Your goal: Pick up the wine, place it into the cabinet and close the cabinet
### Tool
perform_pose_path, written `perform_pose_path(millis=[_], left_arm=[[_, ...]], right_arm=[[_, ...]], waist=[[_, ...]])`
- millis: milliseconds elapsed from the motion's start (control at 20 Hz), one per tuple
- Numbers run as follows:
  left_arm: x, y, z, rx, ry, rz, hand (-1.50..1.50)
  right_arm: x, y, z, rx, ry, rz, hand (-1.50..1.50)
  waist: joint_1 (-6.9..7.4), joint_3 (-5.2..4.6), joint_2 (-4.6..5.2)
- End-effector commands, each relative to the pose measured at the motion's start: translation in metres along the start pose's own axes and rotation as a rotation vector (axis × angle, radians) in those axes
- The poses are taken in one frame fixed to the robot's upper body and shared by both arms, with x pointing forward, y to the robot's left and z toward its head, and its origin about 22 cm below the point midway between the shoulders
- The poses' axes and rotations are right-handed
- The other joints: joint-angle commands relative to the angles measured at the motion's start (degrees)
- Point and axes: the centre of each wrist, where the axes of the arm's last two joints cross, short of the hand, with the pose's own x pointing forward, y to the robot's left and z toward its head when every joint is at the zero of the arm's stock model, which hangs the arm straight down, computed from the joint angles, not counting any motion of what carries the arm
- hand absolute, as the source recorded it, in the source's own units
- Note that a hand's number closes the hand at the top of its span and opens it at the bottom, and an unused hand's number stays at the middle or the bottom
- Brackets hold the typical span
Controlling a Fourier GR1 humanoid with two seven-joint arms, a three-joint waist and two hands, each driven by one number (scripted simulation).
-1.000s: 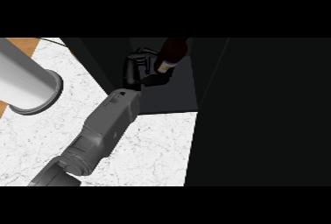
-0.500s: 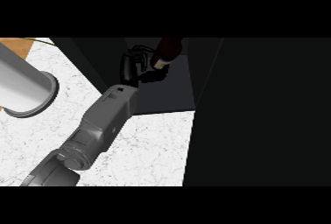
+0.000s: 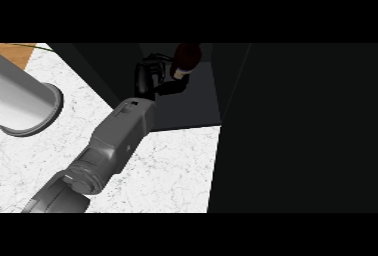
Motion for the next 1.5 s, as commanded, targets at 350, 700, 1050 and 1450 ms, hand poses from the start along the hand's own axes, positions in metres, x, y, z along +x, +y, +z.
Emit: perform_pose_path(millis=[350,700,1050,1450], left_arm=[[-0.025,-0.001,0.024,-0.008,0.146,0.261,1.5],[-0.048,0.009,0.041,0.035,0.171,0.317,1.5],[-0.074,0.021,0.064,0.011,0.227,0.344,1.5],[-0.083,0.025,0.073,0.033,0.248,0.296,1.5]], right_arm=[[-0.001,0.004,0.003,0.027,-0.012,-0.024,-1.5],[0.002,0.01,-0.003,0.084,-0.017,-0.043,-1.5],[-0.001,0.008,0.002,0.066,-0.012,-0.045,-1.5],[-0.001,0.0,-0.002,0.068,-0.019,-0.066,-1.5]], waist=[[-0.79,-0.18,0.45],[-3.29,-0.26,0.2],[-4.06,-0.27,0.1],[-4.72,-0.25,0.25]])
